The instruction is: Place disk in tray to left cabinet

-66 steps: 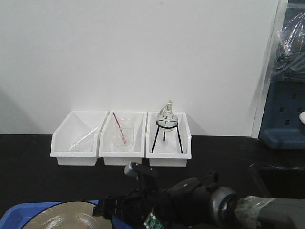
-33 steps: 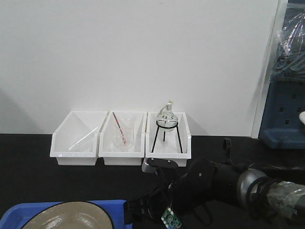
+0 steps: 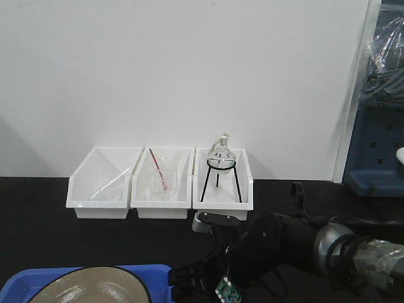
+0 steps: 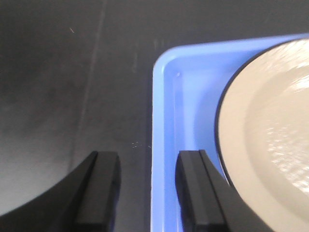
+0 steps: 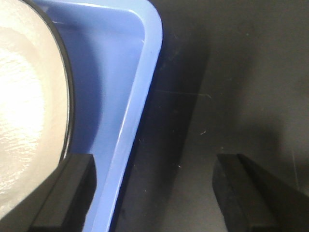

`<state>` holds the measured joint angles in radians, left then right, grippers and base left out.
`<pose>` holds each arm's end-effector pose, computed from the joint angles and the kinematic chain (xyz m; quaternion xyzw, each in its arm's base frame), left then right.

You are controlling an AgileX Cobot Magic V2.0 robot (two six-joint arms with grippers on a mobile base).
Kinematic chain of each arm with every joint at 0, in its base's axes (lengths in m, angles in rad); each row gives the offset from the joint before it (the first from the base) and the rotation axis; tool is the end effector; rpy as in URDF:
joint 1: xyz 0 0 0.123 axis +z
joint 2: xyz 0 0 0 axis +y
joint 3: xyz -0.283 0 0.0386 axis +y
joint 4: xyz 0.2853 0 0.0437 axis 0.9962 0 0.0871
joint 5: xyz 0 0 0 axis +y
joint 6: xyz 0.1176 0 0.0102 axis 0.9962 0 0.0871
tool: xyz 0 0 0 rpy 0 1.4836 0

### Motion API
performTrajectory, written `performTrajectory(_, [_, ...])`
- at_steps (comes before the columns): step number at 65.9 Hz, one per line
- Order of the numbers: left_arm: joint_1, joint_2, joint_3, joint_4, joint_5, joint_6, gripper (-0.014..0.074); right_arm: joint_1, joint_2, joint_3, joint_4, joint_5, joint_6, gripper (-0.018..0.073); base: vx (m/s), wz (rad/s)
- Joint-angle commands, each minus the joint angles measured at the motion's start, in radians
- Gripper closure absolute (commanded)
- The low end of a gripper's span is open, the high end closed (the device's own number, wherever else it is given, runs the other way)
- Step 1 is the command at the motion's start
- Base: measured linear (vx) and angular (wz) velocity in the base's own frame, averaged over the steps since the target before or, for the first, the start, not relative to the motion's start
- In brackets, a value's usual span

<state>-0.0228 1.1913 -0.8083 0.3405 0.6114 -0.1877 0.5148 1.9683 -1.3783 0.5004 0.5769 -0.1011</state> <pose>0.2862 0.0161 0.2448 0.0224 0.9368 0.1027 0.3337 0.3903 0.2563 0.1494 -0.1243 0.9467 0.2259 0.1932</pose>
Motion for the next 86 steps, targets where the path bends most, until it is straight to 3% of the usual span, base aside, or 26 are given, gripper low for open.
performTrajectory(1, [-0.003, 0.079, -0.081, 0.022, -0.029, -0.017, 0.0181, -0.004, -0.056, -0.027, 0.007, -0.037, -0.007, 0.0009, 0.0, 0.0])
performTrajectory(18, [0.019, 0.323, -0.2, -0.015, 0.015, -0.018, 0.0181, -0.004, -0.056, -0.027, 0.007, 0.004, -0.013, 0.0009, 0.0, 0.0])
performTrajectory(29, [0.121, 0.426, -0.226, -0.13, 0.018, -0.01, 0.0181, -0.004, -0.056, -0.027, 0.004, 0.033, -0.032, 0.0009, 0.0, 0.0])
performTrajectory(36, [0.155, 0.465, -0.226, -0.214, 0.01, 0.062, 0.0181, -0.004, -0.056, -0.027, 0.004, 0.03, -0.035, 0.0009, 0.0, 0.0])
performTrajectory(47, [0.157, 0.514, -0.226, -0.325, -0.027, 0.237, 0.0181, -0.004, -0.056, -0.027, 0.004, 0.029, -0.035, 0.0009, 0.0, 0.0])
performTrajectory(66, [0.157, 0.57, -0.226, -0.34, -0.052, 0.248, 0.0182, -0.004, -0.056, -0.027, 0.003, 0.039, -0.027, 0.0009, 0.0, 0.0])
performTrajectory(78, [0.156, 0.571, -0.226, -0.413, -0.018, 0.259, 0.0182, -0.004, -0.02, -0.027, 0.025, 0.033, -0.01, 0.0009, 0.0, 0.0])
performTrajectory(86, [0.156, 0.571, -0.226, -0.467, 0.011, 0.32, 0.0182, -0.004, 0.009, -0.027, 0.052, 0.033, -0.029, 0.0009, 0.0, 0.0])
